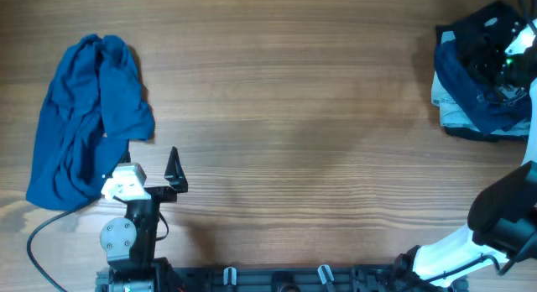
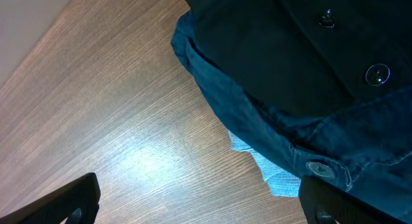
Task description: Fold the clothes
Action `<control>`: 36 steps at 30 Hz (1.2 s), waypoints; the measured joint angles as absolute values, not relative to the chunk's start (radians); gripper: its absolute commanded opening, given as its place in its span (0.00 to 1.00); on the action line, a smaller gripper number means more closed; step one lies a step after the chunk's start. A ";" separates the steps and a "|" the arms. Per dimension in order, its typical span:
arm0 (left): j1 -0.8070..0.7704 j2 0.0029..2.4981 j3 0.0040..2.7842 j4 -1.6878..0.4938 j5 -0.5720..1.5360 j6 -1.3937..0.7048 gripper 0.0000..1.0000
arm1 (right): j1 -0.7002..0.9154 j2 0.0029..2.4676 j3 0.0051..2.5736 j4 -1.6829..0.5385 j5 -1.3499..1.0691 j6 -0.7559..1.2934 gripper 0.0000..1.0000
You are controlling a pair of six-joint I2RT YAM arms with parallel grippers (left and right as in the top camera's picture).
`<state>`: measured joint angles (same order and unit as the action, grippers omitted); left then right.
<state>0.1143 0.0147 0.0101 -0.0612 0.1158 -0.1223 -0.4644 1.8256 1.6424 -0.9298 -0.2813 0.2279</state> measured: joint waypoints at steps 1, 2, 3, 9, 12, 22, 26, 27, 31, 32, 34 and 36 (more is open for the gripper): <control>0.114 0.015 0.010 -0.061 0.116 -0.122 1.00 | -0.464 1.826 1.642 -0.930 -0.281 0.228 1.00; 0.114 0.015 0.010 -0.061 0.116 -0.122 1.00 | -0.464 1.826 1.642 -0.930 -0.281 0.228 1.00; 0.114 0.015 0.010 -0.061 0.116 -0.122 1.00 | -0.464 1.826 1.642 -0.930 -0.281 0.228 0.99; 0.114 0.015 0.010 -0.061 0.116 -0.122 1.00 | -0.464 1.826 1.642 -0.930 -0.281 0.228 1.00; 0.114 0.015 0.010 -0.061 0.116 -0.122 1.00 | -0.457 1.816 1.642 -0.930 -0.281 0.229 1.00; 0.114 0.015 0.010 -0.061 0.116 -0.122 1.00 | -0.188 1.569 1.640 -0.916 -0.184 0.231 1.00; 0.114 0.015 0.010 -0.061 0.116 -0.122 1.00 | -0.043 1.454 1.617 -0.907 -0.046 0.195 1.00; 0.114 0.015 0.010 -0.061 0.116 -0.122 1.00 | -0.017 1.422 1.596 -0.888 -0.022 0.178 1.00; 0.114 0.015 0.010 -0.062 0.115 -0.122 1.00 | 0.023 1.277 1.434 -0.709 0.000 0.099 1.00; 0.114 0.015 0.010 -0.062 0.116 -0.122 1.00 | 0.024 1.245 1.398 -0.676 -0.004 0.079 1.00; 0.114 0.015 0.010 -0.062 0.116 -0.122 1.00 | 0.023 1.158 1.278 -0.538 -0.032 0.031 1.00; 0.114 0.015 0.010 -0.062 0.116 -0.122 1.00 | 0.023 1.065 1.154 -0.436 -0.066 -0.006 1.00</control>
<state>0.1143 0.0147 0.0101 -0.0620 0.1158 -0.1223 0.0231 1.0653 1.1542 -0.4362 -0.0662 -0.0055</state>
